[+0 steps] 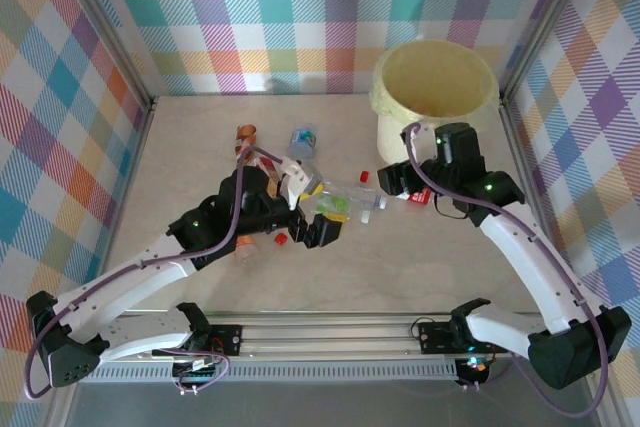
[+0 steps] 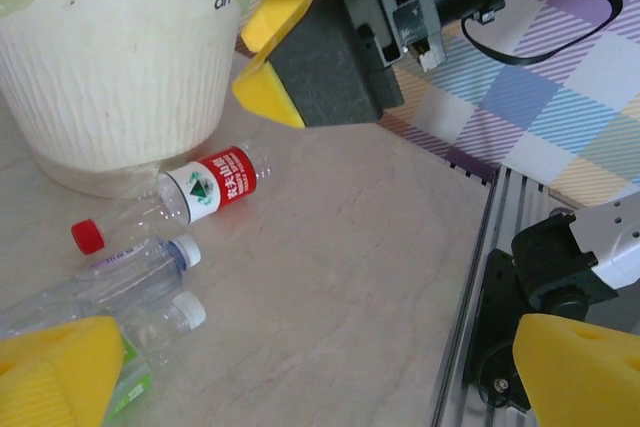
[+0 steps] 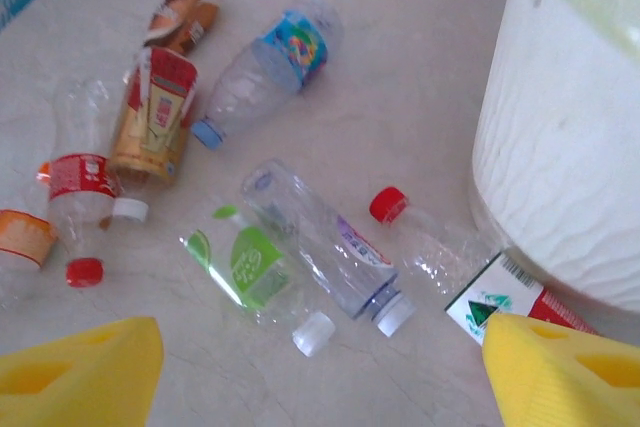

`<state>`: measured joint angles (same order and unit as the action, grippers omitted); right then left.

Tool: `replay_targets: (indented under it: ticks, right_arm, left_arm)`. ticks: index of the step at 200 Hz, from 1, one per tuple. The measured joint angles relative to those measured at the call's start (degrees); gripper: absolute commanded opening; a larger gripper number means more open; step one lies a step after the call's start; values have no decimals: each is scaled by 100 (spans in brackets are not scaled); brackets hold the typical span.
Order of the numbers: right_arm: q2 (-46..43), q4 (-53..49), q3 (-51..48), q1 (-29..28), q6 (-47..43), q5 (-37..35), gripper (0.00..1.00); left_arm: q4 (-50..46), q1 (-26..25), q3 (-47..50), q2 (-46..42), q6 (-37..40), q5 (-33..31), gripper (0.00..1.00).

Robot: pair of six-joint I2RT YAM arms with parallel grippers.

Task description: Put the plastic bottles in the bin

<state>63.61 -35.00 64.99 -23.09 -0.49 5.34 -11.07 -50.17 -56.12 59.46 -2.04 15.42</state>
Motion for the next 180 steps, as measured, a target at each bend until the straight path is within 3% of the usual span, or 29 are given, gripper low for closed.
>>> replay_targets:
  ticks: [96,180]
  right_arm:
    - [382,1080,-1325,0,107,-511,84]
    - [1360,1550,-1401,177,-155,-706,88]
  left_arm:
    - [68,0,350,-74,-267,-2,100]
    - [107,0,575,-260,-400,-7,100]
